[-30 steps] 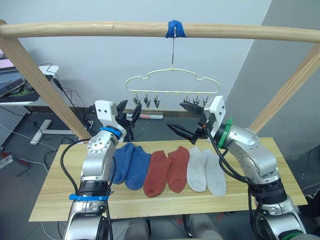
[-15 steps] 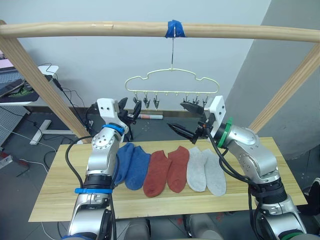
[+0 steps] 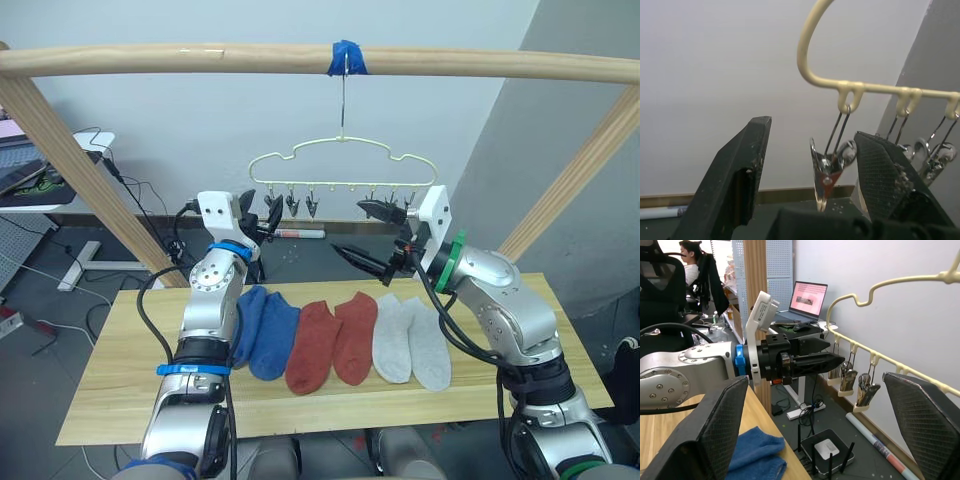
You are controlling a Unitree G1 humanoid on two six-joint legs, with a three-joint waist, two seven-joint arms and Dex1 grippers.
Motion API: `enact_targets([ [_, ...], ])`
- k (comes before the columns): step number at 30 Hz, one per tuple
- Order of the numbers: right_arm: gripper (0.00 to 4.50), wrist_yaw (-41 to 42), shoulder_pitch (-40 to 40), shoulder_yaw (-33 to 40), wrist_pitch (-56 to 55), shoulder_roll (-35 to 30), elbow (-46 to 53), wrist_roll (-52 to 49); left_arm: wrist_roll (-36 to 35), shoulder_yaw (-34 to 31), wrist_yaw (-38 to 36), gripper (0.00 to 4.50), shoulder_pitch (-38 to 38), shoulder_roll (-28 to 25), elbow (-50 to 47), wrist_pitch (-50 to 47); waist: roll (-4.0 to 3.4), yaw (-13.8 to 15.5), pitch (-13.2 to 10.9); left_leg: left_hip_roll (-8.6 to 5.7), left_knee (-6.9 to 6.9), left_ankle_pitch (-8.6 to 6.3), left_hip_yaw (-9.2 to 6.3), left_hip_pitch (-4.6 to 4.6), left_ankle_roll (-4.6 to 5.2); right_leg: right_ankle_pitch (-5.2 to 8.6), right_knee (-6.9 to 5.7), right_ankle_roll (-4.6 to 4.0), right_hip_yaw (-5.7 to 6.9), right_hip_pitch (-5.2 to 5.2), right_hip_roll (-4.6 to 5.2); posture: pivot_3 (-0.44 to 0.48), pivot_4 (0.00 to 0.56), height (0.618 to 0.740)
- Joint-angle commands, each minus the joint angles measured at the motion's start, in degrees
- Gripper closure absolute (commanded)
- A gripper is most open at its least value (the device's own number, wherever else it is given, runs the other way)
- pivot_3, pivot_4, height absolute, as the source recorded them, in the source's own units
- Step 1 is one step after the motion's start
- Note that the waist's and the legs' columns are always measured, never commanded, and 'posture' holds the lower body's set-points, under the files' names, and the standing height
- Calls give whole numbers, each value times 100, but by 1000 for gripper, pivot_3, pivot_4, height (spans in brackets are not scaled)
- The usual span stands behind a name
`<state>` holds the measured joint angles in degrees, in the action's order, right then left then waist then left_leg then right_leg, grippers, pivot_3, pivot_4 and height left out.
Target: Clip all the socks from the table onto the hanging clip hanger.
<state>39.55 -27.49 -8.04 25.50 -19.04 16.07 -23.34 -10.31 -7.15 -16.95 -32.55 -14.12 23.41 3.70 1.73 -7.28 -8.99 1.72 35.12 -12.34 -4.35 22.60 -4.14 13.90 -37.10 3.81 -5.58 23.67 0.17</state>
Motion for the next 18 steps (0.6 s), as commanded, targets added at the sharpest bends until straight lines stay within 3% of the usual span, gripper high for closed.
enact_targets([
  [1, 0, -14, -77, 75, -22, -18, 265, -46, 30, -52, 4, 1566, -157, -21, 4, 178, 0, -15, 0, 0, 0, 0, 0, 0, 0, 0, 0, 0, 0, 0, 0, -155, 140, 740],
  [5, 0, -28, -85, 91, -25, -23, 242, -36, 26, -24, -75, 1566, -153, -32, 42, 193, 0, -68, 0, 0, 0, 0, 0, 0, 0, 0, 0, 0, 0, 0, 0, -154, 140, 740],
  [9, 0, -66, -87, 101, -1, -3, 265, -60, 25, -2, -126, 2379, -120, -21, 32, 149, 0, -84, 0, 0, 0, 0, -1, -1, 0, 0, -2, 0, 0, 0, 0, -155, 140, 740],
  [13, 0, -91, -100, 101, -1, -1, 259, -68, 32, -10, -156, 3601, -132, -20, 69, 162, 0, -84, 0, 0, 0, 0, -1, -1, 0, 0, -2, 0, 0, 0, 0, -156, 141, 740],
  [18, 0, -117, -110, 119, 6, 6, 230, -80, 33, -35, -153, 4490, -150, -53, 58, 152, 0, -83, 0, 0, 0, 0, -1, -1, 0, 0, -2, 0, 0, 0, 0, -152, 143, 740],
])
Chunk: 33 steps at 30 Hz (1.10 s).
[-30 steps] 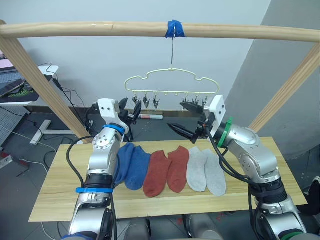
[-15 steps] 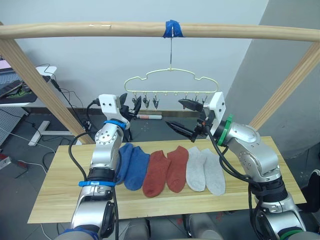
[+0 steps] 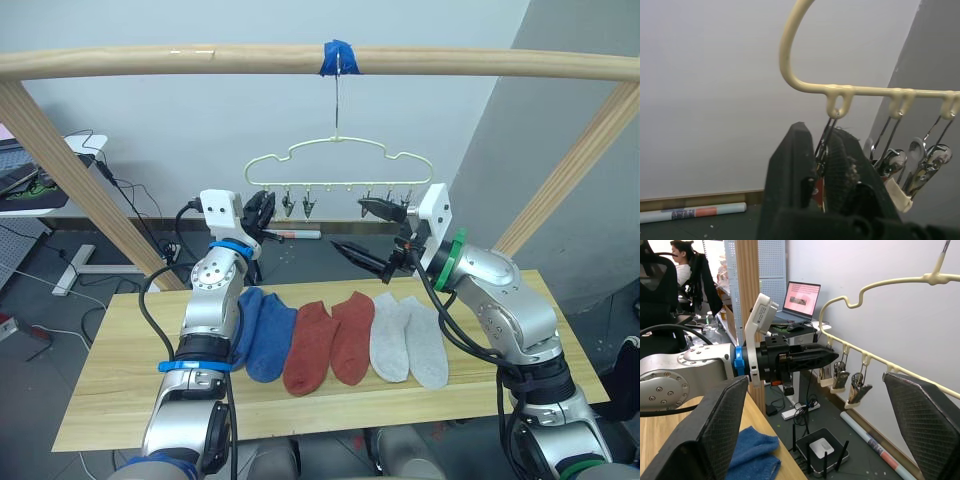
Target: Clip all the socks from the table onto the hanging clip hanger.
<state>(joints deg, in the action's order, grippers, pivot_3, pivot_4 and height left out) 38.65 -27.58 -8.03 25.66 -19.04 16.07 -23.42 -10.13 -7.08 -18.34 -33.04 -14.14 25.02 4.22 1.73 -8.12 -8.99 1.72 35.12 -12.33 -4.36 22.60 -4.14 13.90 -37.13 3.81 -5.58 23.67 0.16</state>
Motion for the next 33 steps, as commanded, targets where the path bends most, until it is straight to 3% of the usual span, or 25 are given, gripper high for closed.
enact_targets([
  [1, 0, -30, -98, 118, -11, 8, 228, -72, 17, -45, -15, 4490, -97, -58, -108, 101, 0, 1, 0, 0, 0, 0, 0, -1, 0, 0, -1, 0, 0, 0, 0, -152, 143, 740],
  [7, 0, -25, 252, 95, 0, -278, 39, 192, -30, -37, -109, 4490, 33, -218, -552, -300, 0, 10, 0, 0, 0, 0, -1, -2, 0, 0, -2, 0, 1, -2, 0, -133, 149, 740],
  [10, 0, -87, 1029, -144, -118, -944, -753, 988, -220, -34, -446, 4490, 342, -653, -1290, -1364, 1, 25, 1, 0, 0, 0, -2, -1, 0, 1, 4, 0, 2, -6, 0, -118, 156, 740],
  [14, 0, -64, 1264, -376, -552, -1272, -1792, 1611, -635, -64, -740, 4490, 615, -1020, -2126, -2552, -26, 5, -18, -2, 0, 0, 0, -10, 0, 1, 3, 0, -2, -13, 3, -94, 158, 740],
  [17, 0, 118, 1154, -707, -1113, -1428, -2805, 2139, -1031, -127, -982, 4490, 743, -1313, -2663, -3522, -29, -31, -36, 0, 0, 0, 13, -47, 2, 0, -20, -1, -16, -21, -4, -86, 160, 740],
  [24, 0, 143, 447, -886, -1945, -1121, -4538, 2686, -1640, -198, -1107, 4490, 828, -1486, -3305, -4688, -2, -48, -68, 1, 3, 5, 11, -82, 4, 2, -50, -5, -20, -39, -9, -68, 157, 740],
  [27, 0, 86, -29, -1018, -2442, -877, -5550, 2972, -1649, -131, -1146, 4490, 922, -1562, -3456, -4819, 8, -42, -77, 1, 4, 5, 11, -80, 4, 3, -50, -5, -19, -39, -9, -62, 155, 740],
  [32, 0, 174, -271, -1120, -2721, -687, -6390, 3257, -1590, -211, -1005, 4490, 951, -1557, -3471, -4791, 9, 8, -77, 1, 0, 4, 8, -75, 4, 8, -46, -11, -17, -39, -7, -48, 157, 740],
  [33, 169, 168, -288, -1127, -2771, -672, -6514, 3307, -1597, -218, -1003, 4497, 952, -1559, -3477, -4796, 9, 8, -77, 1, 0, 4, 9, -75, 3, 8, -45, -11, -17, -40, -7, -48, 157, 740],
])
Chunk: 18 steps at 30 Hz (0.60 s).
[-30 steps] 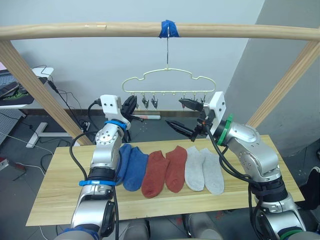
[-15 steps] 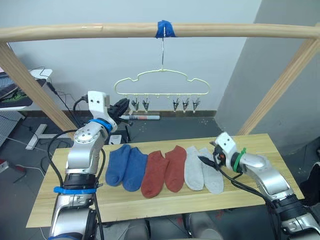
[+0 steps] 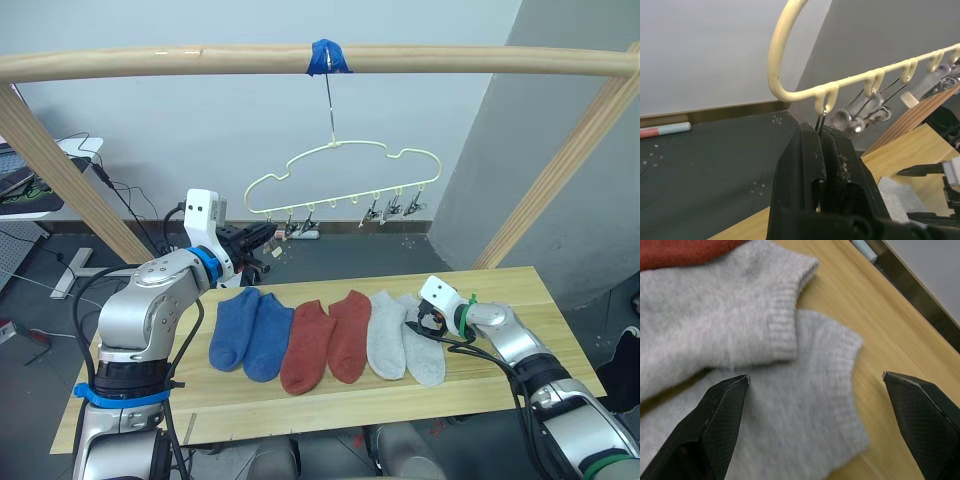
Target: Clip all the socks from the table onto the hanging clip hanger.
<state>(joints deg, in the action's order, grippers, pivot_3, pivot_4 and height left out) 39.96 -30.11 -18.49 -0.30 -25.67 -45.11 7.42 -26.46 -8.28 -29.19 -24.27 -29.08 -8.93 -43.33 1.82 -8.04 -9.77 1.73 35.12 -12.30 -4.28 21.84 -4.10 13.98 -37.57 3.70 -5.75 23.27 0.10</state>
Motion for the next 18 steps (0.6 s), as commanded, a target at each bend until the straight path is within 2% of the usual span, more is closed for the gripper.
enact_targets([
  [1, 343, 59, -40, -62, -185, 9, -477, 227, 16, -107, 84, 4500, 75, -66, -96, -59, 2, 0, 0, 0, 0, 0, 0, -1, 0, 0, 2, 0, 0, -3, 1, -44, 156, 740],
  [3, 822, 128, -45, -14, -168, 43, -572, 184, -8, -116, 89, 4500, 80, -74, -124, -79, 2, 2, 1, 0, 1, 0, 0, -6, 0, -1, 1, 1, 0, -8, 1, -42, 157, 740],
  [14, 4483, 389, 292, 287, -31, -214, -202, 70, 11, -79, 150, 4500, 116, -62, -154, -70, 3, 8, 0, -1, 6, 1, 0, -14, 0, -2, -7, 3, -1, -14, 0, -52, 163, 740],
  [18, 4483, 475, 613, 496, 47, -455, 275, -43, -19, -61, 125, 4500, 73, -41, -112, -97, 3, 14, 0, -1, 5, 1, 0, -12, -1, -1, -5, 2, 0, -13, 1, -59, 164, 740],
])
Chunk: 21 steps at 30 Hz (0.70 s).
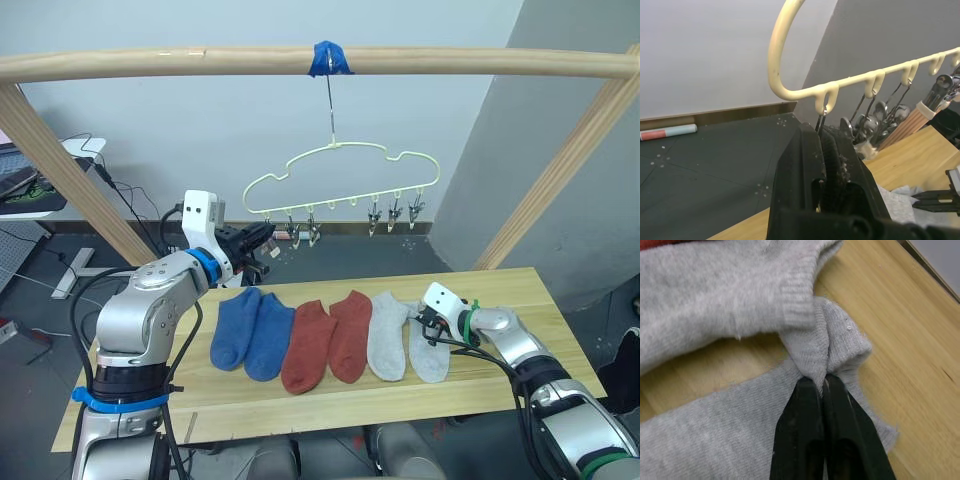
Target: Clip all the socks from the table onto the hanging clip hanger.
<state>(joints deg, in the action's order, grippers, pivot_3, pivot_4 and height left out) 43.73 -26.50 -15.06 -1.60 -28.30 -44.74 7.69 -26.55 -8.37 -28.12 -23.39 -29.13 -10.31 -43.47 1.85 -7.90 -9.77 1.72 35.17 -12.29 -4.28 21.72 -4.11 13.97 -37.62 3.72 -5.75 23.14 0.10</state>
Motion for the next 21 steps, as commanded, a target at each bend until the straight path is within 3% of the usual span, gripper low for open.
enact_targets([
  [1, 4483, 123, 314, 201, 229, -226, 364, -98, -19, -54, 11, 4500, -21, -35, 31, -92, 1, -4, -1, 0, 0, 0, 0, 0, 0, 0, 0, 0, 0, 0, 0, -59, 164, 740],
  [5, 4483, 472, 790, 487, 593, -577, 1643, -417, -401, -284, 28, 4500, -134, 84, 89, -481, 2, -2, -17, 0, 0, 0, 0, 0, 0, 0, 0, 0, 0, 2, -1, -66, 170, 740],
  [10, 4483, 1137, 1466, 805, 2141, -1149, 4910, -1299, -1794, -1322, 458, 4500, -638, 477, 516, -2244, -11, -35, -67, -1, 1, 0, 0, 7, 0, 1, -2, 3, -2, 11, -1, -75, 174, 740],
  [15, 4483, 1083, 1319, 622, 3255, -999, 6203, -1736, -2292, -1696, 724, 4500, -850, 581, 601, -2819, 2, -20, -74, 0, 1, 0, -11, 9, 0, 2, -3, 0, 10, 14, -3, -81, 175, 740],
  [17, 4483, 561, 746, 193, 3752, -15, 6408, -1880, -2643, -1977, 920, 4500, -982, 737, 690, -3071, 16, -42, -81, 0, 1, 0, -13, 14, -1, 3, 2, -1, 12, 14, -2, -82, 173, 740],
  [21, 4483, 146, 160, -283, 3893, 892, 6028, -1665, -3025, -2299, 1239, 4500, -1139, 927, 740, -3346, 17, -14, -103, 1, 0, 0, -19, 19, -2, 1, -6, -1, 17, 23, -4, -75, 168, 740],
])
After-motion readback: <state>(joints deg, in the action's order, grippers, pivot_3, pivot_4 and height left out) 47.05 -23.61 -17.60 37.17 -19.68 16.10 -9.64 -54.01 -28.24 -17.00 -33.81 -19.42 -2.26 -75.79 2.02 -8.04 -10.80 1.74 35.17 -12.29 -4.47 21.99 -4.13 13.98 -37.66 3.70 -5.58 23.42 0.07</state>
